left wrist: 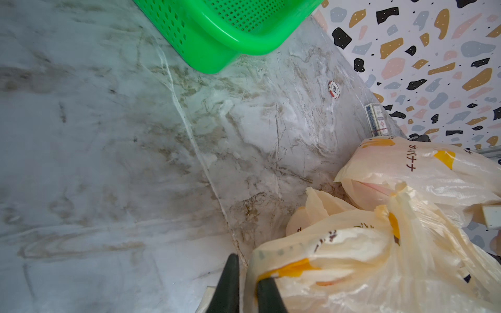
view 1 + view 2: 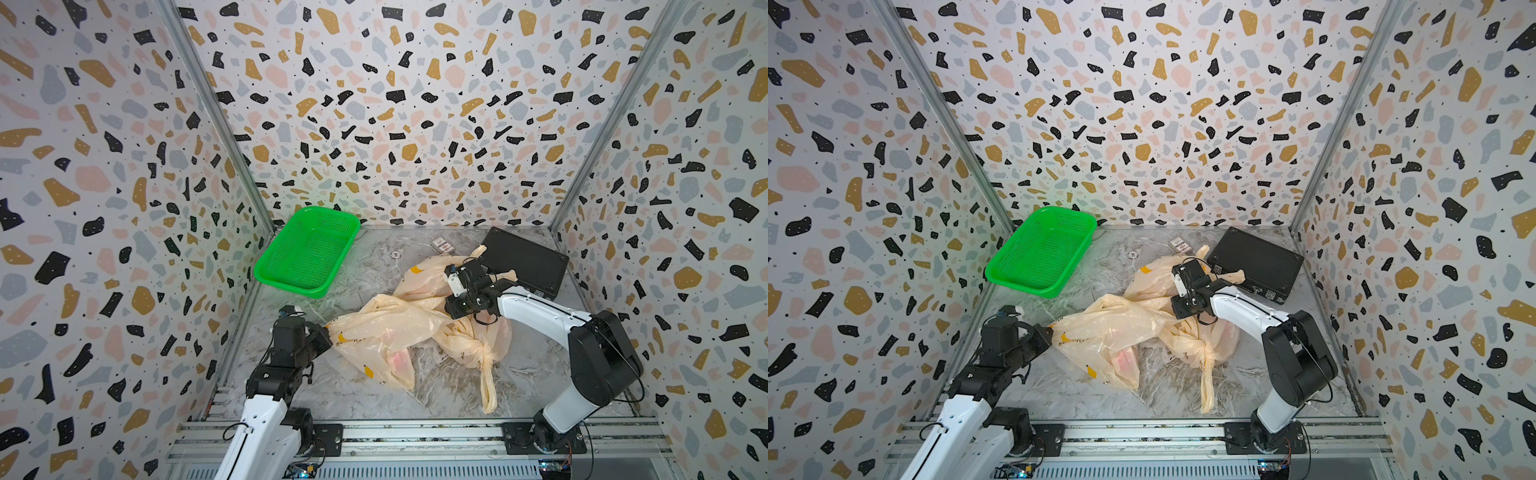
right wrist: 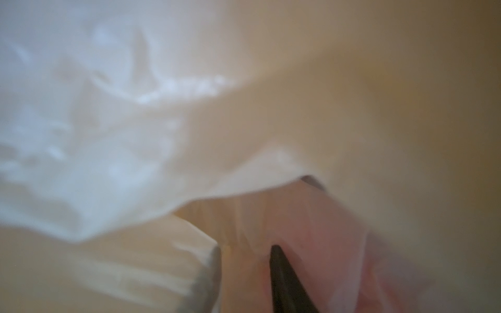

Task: Untie the knot of a plastic bag & take out the apple
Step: Untie the plastic bag at the center of the board.

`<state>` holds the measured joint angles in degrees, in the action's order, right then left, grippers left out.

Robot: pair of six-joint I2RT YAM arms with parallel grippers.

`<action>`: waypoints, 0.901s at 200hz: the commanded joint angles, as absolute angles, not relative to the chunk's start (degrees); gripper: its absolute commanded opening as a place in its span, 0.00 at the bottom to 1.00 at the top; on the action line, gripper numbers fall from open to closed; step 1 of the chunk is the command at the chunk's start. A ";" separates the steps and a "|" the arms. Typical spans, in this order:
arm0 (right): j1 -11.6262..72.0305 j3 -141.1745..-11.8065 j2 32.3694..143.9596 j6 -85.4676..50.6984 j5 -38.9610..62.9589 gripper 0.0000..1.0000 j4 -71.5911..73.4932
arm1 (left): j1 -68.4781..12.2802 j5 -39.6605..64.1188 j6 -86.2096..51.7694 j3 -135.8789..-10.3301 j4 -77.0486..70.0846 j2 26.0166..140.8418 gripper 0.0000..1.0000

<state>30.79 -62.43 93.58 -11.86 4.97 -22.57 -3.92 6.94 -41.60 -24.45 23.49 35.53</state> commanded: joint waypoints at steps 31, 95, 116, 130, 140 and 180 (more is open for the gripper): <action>32.00 -70.60 85.90 -11.06 9.91 0.66 -32.13 | -3.03 6.29 -40.58 -25.49 21.09 33.41 0.19; 41.61 -81.06 81.51 -8.96 6.94 0.80 -42.76 | -3.03 9.57 -41.61 -25.57 19.37 32.43 0.19; 45.08 -84.11 80.81 -7.52 4.76 0.82 -44.99 | -3.02 9.29 -41.99 -25.58 18.66 32.68 0.18; 48.05 -86.35 80.98 -4.79 4.31 0.85 -46.04 | -3.05 9.54 -42.14 -25.90 18.47 32.89 0.17; 49.63 -87.53 81.59 -2.79 4.83 0.87 -46.38 | -3.03 9.50 -42.18 -26.17 18.59 33.03 0.17; 49.96 -90.38 83.19 -1.95 0.33 0.89 -49.77 | -3.16 9.58 -42.42 -26.81 18.77 33.21 0.16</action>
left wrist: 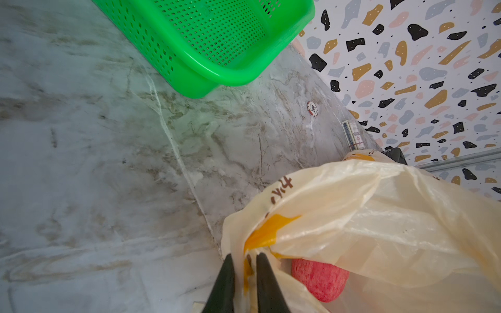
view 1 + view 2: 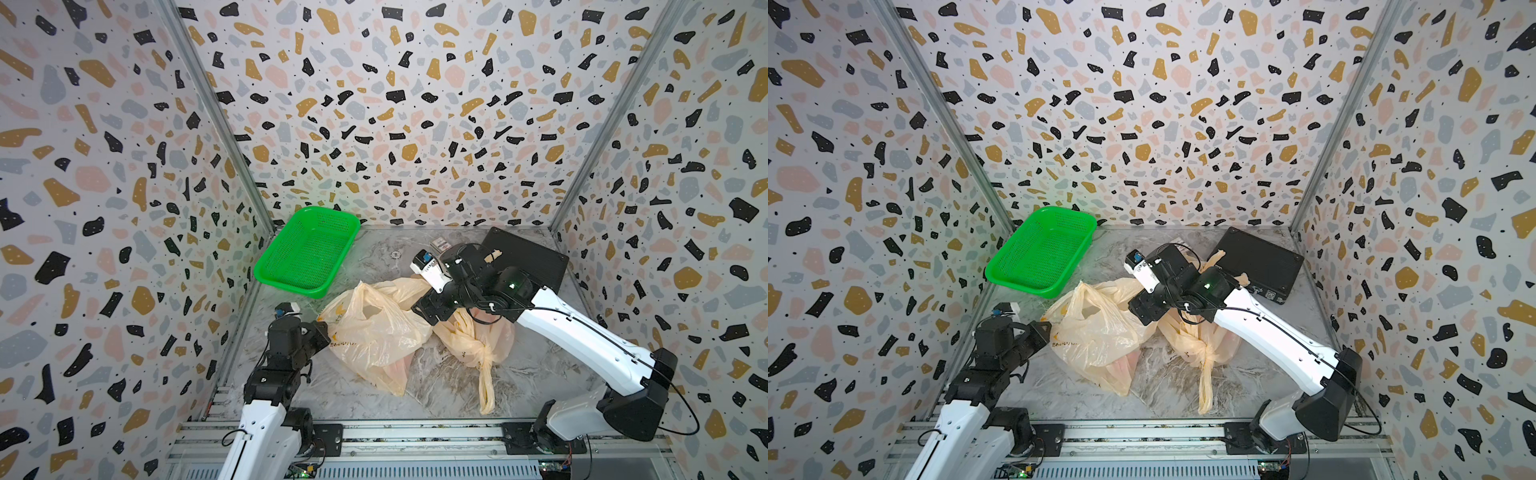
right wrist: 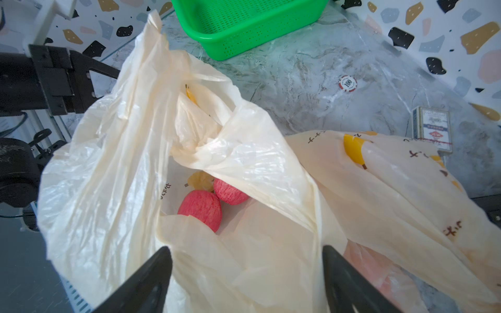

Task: Untie the knot of a plastic bag & take out the apple
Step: Untie the plastic bag at the center of the board.

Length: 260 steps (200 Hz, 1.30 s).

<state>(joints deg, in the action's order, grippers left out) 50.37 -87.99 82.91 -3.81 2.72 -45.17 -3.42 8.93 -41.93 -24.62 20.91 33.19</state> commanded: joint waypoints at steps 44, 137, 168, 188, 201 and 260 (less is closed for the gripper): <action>49.98 -91.55 82.11 -1.28 -3.60 0.99 -54.15 | -3.16 8.89 -42.63 -26.98 19.03 32.69 0.15; 53.90 -95.50 83.89 1.42 12.11 0.99 -51.60 | -3.24 9.14 -43.16 -27.07 18.20 32.73 0.14; 55.40 -94.27 89.05 2.04 13.87 0.99 -46.37 | -3.60 8.97 -43.55 -26.98 17.98 32.68 0.14; 56.22 -94.37 92.01 3.28 12.27 1.00 -45.33 | -3.85 8.96 -43.75 -26.98 17.37 33.12 0.14; 57.16 -93.90 93.10 4.35 11.83 0.93 -44.98 | -4.12 8.72 -43.92 -26.92 17.16 33.33 0.14; 65.93 -81.77 85.96 6.59 15.97 0.00 -47.61 | -4.19 7.13 -47.40 -26.92 14.34 35.34 0.12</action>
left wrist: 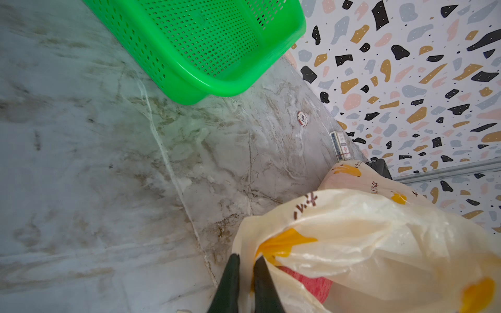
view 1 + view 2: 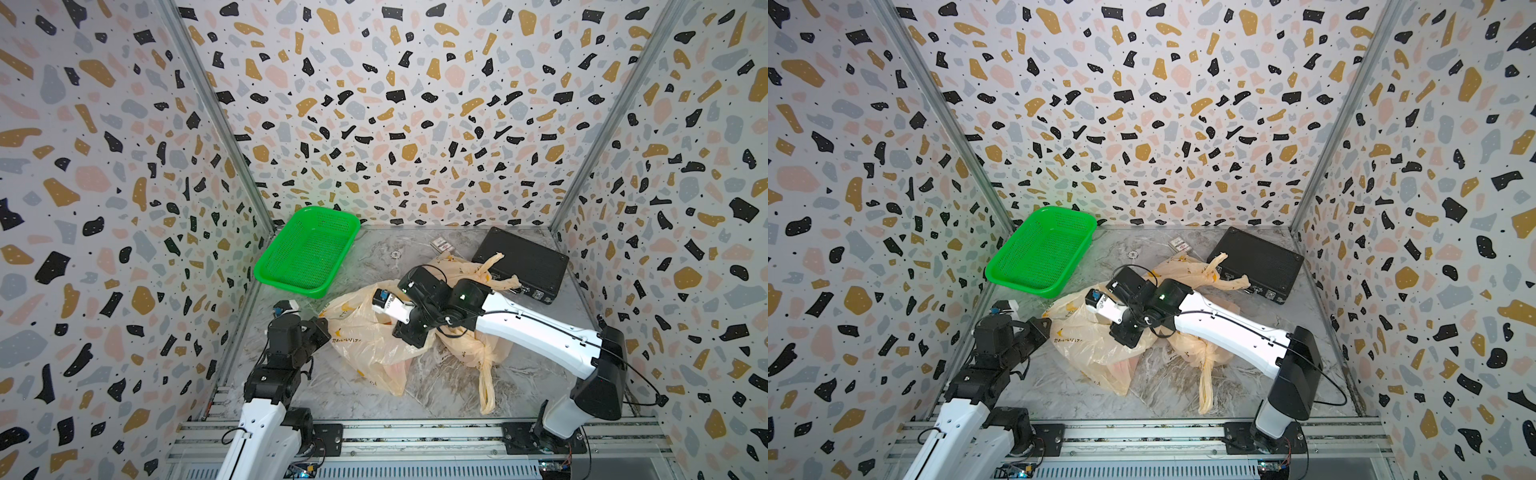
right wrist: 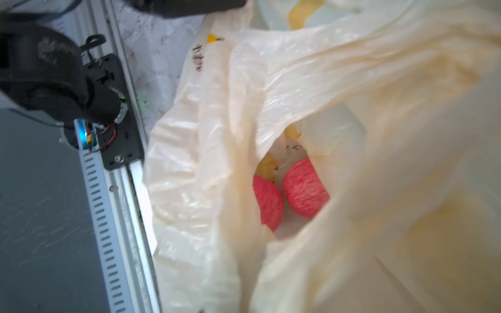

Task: Untie the knot of a plastic bag & take out the apple
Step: Untie the plastic bag at the center of the board.

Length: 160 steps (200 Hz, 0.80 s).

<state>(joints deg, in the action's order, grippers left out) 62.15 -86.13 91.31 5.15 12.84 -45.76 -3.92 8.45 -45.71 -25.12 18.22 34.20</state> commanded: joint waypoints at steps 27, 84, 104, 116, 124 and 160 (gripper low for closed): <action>69.34 -73.01 84.78 6.20 14.41 0.00 -43.21 | -4.21 7.02 -48.81 -26.63 10.86 37.43 0.14; 66.60 -68.25 96.35 0.18 11.58 0.00 -28.64 | -4.84 11.87 -49.72 -28.22 5.36 32.84 0.51; 66.27 -67.92 98.03 -2.66 13.17 0.00 -24.61 | -5.26 12.74 -49.41 -32.05 9.94 28.54 0.53; 66.18 -67.51 99.44 -4.00 13.79 0.00 -22.86 | -5.33 15.00 -49.72 -34.53 12.30 27.61 0.53; 66.18 -67.10 100.12 -4.83 14.00 0.00 -21.57 | -5.51 17.70 -51.09 -35.92 12.65 28.13 0.52; 65.10 -64.91 100.02 -7.59 13.79 0.17 -18.10 | -13.84 22.35 -55.99 -34.11 12.44 29.00 0.47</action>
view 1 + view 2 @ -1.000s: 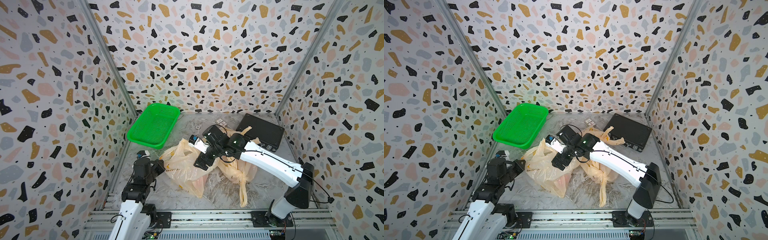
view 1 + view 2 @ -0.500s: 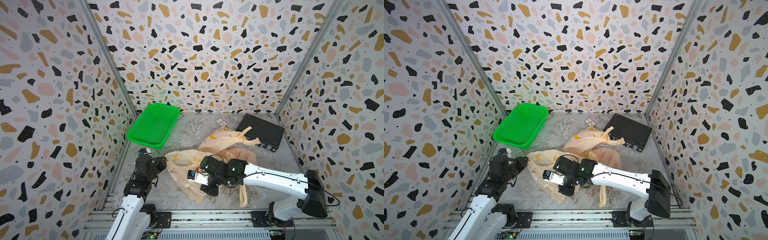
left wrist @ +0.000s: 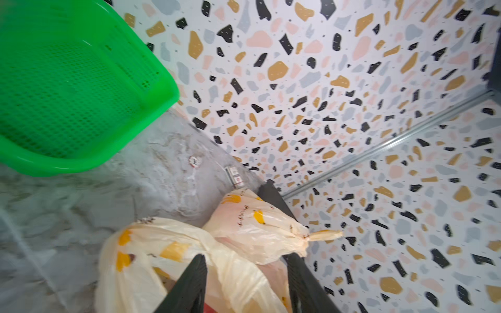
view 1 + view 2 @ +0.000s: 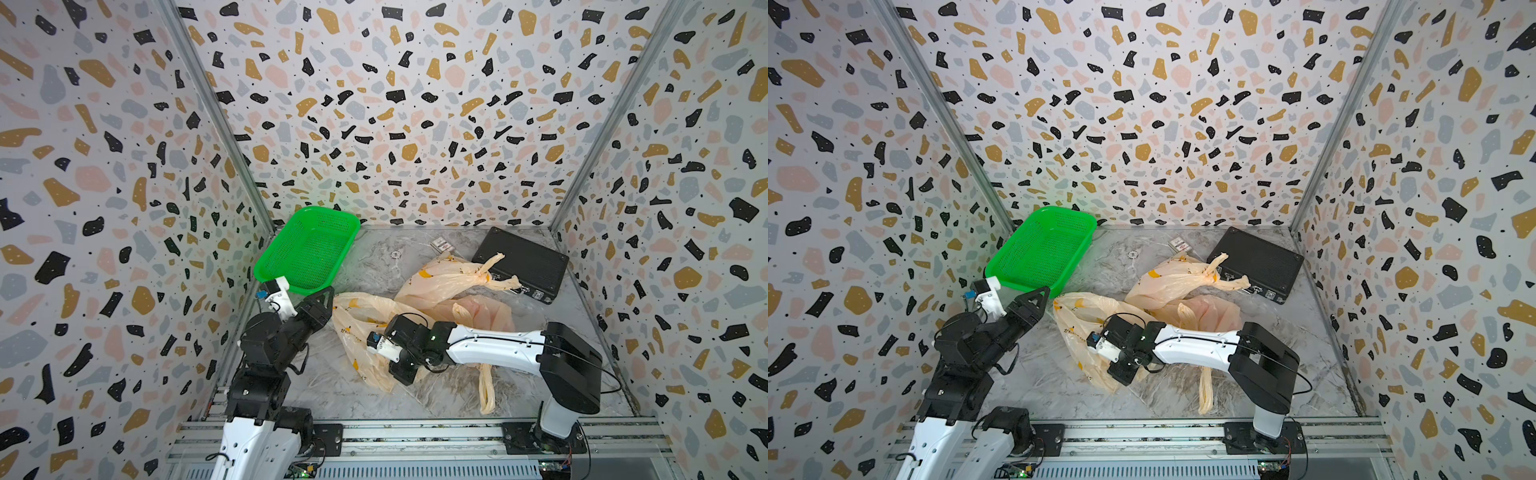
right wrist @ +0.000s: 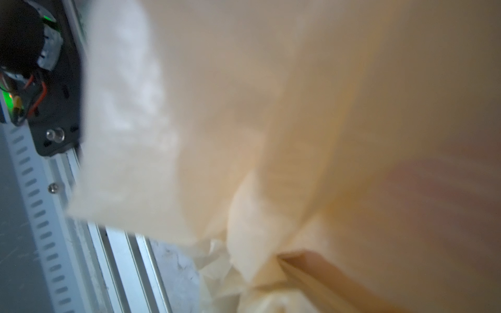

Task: Untie the knot of a plastic bag & take out the apple
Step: Untie the plastic bag at the center of the board.

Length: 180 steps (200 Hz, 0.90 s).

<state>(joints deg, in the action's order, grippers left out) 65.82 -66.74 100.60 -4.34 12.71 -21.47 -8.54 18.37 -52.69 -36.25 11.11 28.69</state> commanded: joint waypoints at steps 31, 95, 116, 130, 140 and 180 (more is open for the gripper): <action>64.16 -62.37 96.69 -9.26 17.49 0.41 -14.45 | -23.20 17.66 -61.08 -26.14 6.34 30.06 0.46; 64.07 -57.24 86.97 -10.70 22.84 0.54 -9.82 | -28.97 12.63 -62.64 -22.44 -6.91 41.98 0.57; 64.08 -58.11 84.40 -10.37 22.68 0.56 -12.33 | -29.94 12.05 -61.23 -24.40 -2.56 46.90 0.54; 63.83 -59.49 81.75 -9.70 22.00 0.59 -15.72 | -30.59 11.14 -59.16 -25.90 3.12 47.05 0.49; 63.43 -61.32 79.81 -9.00 21.31 0.63 -19.24 | -31.61 9.24 -56.74 -27.30 7.94 45.95 0.45; 60.30 -73.17 76.51 -7.14 18.59 0.80 -32.14 | -34.52 7.16 -48.31 -29.65 15.66 44.12 0.31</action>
<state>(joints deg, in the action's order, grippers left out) 62.39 -64.93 79.22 -8.80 20.47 -23.31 -32.75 9.47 -56.14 -27.18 10.35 44.51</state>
